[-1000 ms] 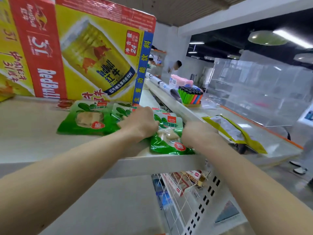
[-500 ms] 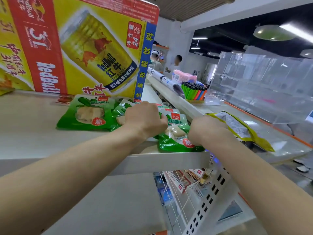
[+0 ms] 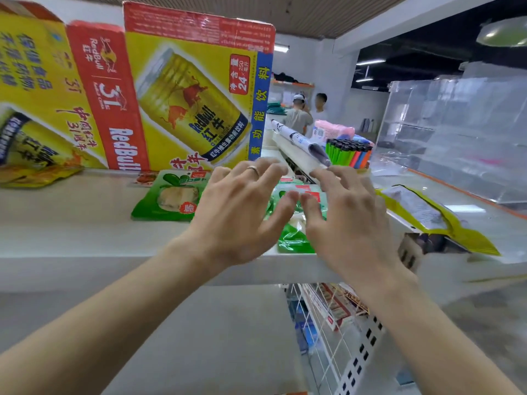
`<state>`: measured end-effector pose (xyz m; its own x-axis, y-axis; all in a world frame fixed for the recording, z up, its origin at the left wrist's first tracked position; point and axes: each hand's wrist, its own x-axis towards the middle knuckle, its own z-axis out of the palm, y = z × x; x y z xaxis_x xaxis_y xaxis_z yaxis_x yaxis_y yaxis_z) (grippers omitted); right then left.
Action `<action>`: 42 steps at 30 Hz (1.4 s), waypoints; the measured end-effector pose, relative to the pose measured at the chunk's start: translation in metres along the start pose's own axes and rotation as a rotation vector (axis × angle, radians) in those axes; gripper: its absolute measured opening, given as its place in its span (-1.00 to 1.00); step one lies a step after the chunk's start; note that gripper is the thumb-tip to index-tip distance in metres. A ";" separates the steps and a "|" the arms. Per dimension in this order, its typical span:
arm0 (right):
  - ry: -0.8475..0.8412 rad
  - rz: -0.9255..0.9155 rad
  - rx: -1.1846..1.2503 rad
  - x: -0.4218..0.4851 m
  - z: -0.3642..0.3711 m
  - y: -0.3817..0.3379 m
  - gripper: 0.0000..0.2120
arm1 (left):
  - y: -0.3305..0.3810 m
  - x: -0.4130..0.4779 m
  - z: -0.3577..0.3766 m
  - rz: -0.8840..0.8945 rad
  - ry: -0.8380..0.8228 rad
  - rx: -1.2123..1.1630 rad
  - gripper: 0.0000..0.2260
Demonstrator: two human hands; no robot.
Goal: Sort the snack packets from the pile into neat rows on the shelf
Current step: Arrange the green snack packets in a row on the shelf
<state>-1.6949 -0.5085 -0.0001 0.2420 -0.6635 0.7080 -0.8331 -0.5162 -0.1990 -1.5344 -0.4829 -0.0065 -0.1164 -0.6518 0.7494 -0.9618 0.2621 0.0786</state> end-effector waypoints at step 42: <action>-0.319 -0.761 0.798 -0.128 0.112 -0.586 -0.40 | -0.287 -0.402 -0.428 -0.705 -0.026 0.754 -0.40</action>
<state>-1.1826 -0.1816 -0.0501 0.7578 -0.0809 0.6475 0.1079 -0.9631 -0.2465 -1.1054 0.0084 -0.0484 0.5377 -0.5020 0.6774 -0.7175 -0.6944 0.0549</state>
